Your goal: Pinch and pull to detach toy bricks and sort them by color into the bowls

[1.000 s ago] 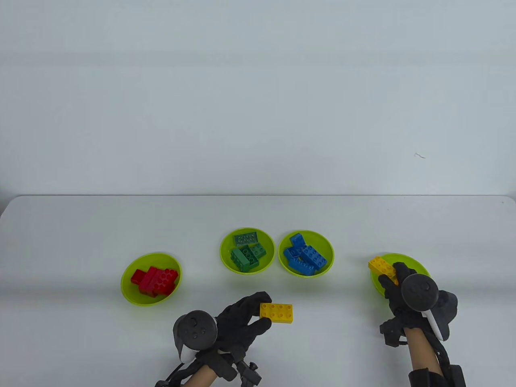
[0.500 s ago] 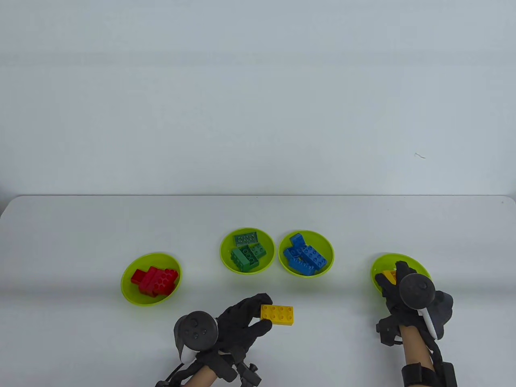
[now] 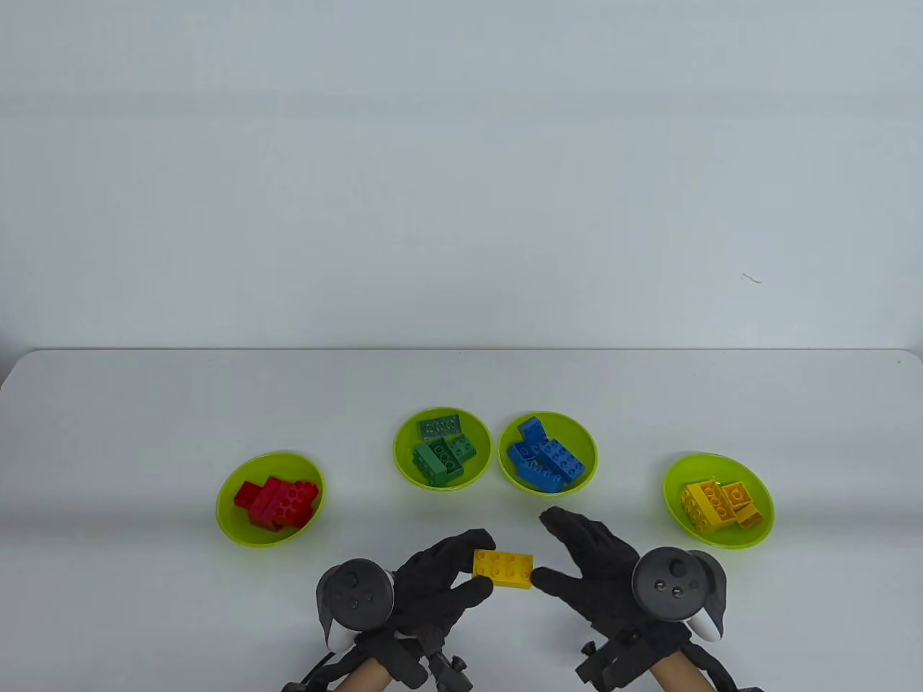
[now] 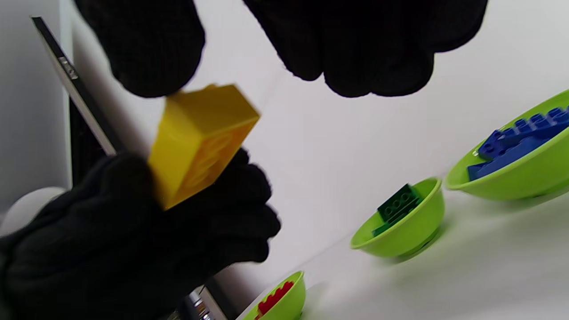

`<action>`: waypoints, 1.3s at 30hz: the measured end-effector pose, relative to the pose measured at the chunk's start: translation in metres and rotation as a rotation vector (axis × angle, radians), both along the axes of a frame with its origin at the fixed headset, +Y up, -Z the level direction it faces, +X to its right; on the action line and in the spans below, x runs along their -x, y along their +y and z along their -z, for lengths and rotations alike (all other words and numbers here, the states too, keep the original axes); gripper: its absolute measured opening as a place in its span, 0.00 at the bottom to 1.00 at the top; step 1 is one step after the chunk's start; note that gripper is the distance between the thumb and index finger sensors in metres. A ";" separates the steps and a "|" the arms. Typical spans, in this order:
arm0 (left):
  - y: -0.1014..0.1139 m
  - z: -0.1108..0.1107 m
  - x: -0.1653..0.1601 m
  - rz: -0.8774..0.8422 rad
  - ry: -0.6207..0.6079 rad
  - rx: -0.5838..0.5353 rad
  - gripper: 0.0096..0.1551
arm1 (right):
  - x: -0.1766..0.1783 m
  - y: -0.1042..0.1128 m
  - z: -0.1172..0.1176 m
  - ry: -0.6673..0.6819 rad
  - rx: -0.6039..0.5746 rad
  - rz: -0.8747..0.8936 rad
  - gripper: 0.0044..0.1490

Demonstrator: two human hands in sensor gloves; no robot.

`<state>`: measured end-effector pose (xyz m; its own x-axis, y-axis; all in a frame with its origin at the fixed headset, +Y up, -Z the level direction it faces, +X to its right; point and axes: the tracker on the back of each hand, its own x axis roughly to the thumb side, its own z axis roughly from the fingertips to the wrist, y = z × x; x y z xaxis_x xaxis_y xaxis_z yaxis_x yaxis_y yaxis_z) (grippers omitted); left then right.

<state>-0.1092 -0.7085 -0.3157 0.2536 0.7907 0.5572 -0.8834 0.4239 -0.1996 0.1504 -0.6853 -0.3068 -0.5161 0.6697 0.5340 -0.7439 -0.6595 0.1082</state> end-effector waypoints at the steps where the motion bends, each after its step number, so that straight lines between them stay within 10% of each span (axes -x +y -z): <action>1: 0.000 0.000 0.000 0.002 -0.003 -0.001 0.37 | 0.004 0.000 -0.003 0.025 -0.001 -0.017 0.51; 15: 0.011 0.000 -0.006 0.142 -0.090 -0.003 0.44 | 0.003 0.007 -0.010 -0.030 -0.108 -0.043 0.38; 31: 0.022 0.003 0.006 0.775 0.026 -0.155 0.55 | -0.145 0.003 0.067 -0.831 -0.023 -0.335 0.38; 39: 0.016 0.006 0.010 0.895 0.062 -0.138 0.57 | -0.175 -0.028 0.084 -0.975 0.111 -0.471 0.38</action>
